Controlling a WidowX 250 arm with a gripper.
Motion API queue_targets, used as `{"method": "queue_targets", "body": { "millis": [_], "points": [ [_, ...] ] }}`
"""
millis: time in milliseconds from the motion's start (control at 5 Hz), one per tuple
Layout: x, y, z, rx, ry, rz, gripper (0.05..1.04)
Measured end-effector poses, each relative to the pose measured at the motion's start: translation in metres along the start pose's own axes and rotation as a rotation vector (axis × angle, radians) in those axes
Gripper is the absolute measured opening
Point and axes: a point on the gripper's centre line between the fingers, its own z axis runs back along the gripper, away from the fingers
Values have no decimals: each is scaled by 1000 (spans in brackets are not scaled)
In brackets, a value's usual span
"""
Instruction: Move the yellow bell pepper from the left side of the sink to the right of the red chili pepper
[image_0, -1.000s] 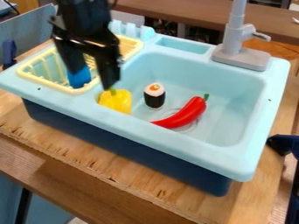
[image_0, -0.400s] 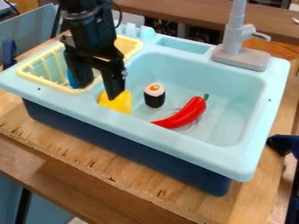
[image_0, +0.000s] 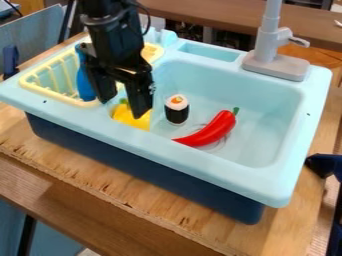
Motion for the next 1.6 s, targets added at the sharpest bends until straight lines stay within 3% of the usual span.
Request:
{"method": "queue_targets", "body": {
  "millis": [200, 600, 800, 1000, 1200, 1400, 1600],
  "points": [
    [0, -2, -1, 7, 5, -10, 934],
    [0, 1, -3, 26, -1, 1, 346],
    [0, 1, -4, 25, -3, 5, 141],
    [1, 1, -5, 23, -4, 13, 79],
    [4, -2, -4, 8, -16, 20, 78],
    [25, -17, 21, -2, -131, -47, 78],
    [44, -40, 37, -51, -233, -159, 78]
  ]
}}
